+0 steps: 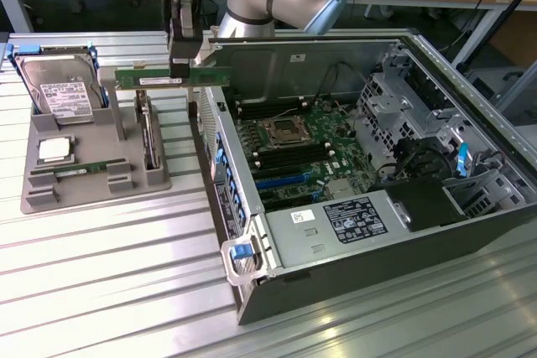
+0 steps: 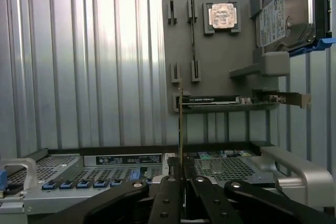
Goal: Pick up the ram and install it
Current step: 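Pick up the ram and move it above insertion slot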
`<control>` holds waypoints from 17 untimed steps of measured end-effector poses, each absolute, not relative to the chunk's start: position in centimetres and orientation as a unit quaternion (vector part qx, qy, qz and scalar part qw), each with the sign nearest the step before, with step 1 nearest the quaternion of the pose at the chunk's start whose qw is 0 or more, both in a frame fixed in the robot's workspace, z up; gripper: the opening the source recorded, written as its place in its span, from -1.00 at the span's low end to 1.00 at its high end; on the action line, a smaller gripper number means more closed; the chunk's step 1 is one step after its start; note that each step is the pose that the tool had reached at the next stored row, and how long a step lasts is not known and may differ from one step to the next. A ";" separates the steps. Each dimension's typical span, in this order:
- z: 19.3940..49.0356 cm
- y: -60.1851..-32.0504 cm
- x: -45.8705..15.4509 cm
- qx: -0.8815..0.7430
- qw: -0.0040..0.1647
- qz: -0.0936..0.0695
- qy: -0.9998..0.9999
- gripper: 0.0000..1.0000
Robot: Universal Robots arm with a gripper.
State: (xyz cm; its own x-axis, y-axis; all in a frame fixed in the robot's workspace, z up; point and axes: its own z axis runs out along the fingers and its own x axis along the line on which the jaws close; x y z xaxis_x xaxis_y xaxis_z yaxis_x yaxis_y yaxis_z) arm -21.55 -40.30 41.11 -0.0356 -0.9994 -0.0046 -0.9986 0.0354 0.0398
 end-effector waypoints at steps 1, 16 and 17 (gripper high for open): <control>41.1 -40.3 -21.4 0.694 0.012 -0.016 -0.719 -0.74; 41.1 -40.3 -19.4 0.694 0.012 -0.016 -0.719 -0.74; 41.0 -40.3 -19.1 0.694 0.012 -0.016 -0.719 -0.74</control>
State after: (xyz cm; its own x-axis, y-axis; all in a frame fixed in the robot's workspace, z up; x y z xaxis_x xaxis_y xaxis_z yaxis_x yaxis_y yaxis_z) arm -19.14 -40.31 41.05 -0.0357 -0.9994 -0.0044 -0.9986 0.0355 0.0397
